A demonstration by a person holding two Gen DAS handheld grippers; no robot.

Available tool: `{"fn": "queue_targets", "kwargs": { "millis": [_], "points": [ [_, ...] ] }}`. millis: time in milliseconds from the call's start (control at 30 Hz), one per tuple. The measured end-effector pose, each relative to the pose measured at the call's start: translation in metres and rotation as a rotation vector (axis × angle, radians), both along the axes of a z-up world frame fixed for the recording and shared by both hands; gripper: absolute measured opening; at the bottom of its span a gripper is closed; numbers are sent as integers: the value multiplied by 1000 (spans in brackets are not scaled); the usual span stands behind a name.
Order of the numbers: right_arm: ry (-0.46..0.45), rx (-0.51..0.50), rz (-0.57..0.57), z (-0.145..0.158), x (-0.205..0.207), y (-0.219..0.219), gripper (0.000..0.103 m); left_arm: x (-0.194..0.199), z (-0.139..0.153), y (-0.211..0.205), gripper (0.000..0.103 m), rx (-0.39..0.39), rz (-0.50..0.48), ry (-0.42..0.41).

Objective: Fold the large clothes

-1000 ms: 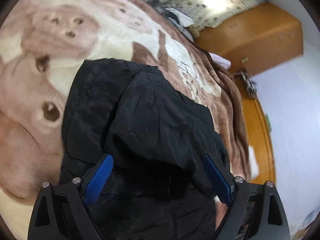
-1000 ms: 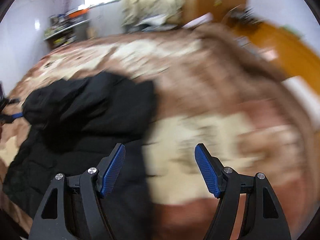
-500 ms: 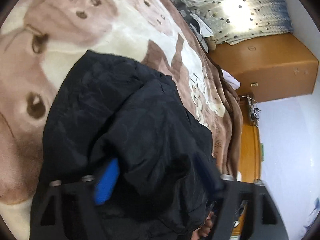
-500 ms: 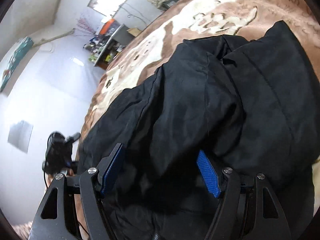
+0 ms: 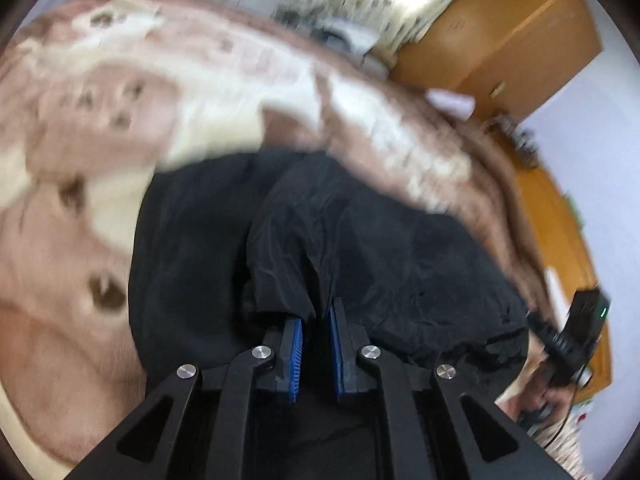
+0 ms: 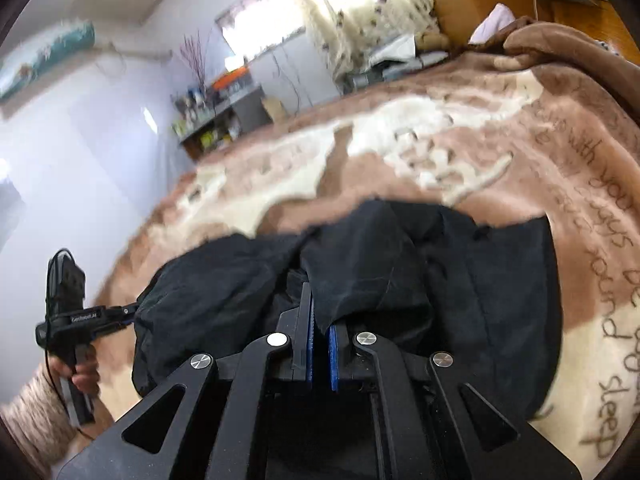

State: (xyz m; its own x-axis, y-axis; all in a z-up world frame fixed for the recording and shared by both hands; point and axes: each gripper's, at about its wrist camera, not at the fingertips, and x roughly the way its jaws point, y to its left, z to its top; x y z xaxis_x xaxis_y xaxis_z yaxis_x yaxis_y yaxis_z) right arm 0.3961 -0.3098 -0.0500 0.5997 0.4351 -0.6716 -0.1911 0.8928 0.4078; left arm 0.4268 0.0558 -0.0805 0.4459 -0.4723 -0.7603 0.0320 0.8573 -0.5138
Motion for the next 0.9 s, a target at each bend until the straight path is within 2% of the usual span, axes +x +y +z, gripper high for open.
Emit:
{"fn": "queue_targets", "kwargs": {
  "millis": [67,133,200,267,333,367,400,433,500,533,600,667,733,800,900],
  "points": [
    [72,-50,-2,-25,-2,-1,5,-4,-21,-8,13,50,-14,31],
    [136,-54,-8,-42,-1,-3,5,-5,-28,-13,13,78,-20,35],
    [162,-52,-19,-49,-3,-3,5,-2,-31,-11,16,94,-13,49],
    [187,-95,0,-55,2,2,6,-2,-35,-7,36,128,16,79],
    [205,-111,-9,-51,-1,1,8,-3,-29,-7,37,145,10,87],
    [216,-114,-18,-47,-2,0,12,-7,-20,-5,42,156,22,74],
    [211,-128,-41,-37,-7,-1,15,-12,-11,-4,47,169,34,45],
    [170,-160,-51,-22,-15,0,18,-18,1,-1,51,184,49,12],
    [40,-216,-53,6,-32,3,19,-32,29,1,52,227,65,-83],
    [-35,-265,-55,21,-40,8,22,-36,41,-1,55,227,60,-127],
    [-156,-337,-32,38,-50,25,32,-39,58,-17,67,255,33,-178],
    [-226,-372,72,44,-51,52,46,-34,63,-44,71,295,-23,-218],
    [-211,-355,124,35,-41,70,47,-22,53,-68,71,340,-70,-210],
    [-156,-328,154,17,-29,83,47,-8,38,-88,71,392,-81,-179],
    [-65,-374,168,-24,-9,94,47,9,3,-103,72,496,-111,-104]
  ]
}}
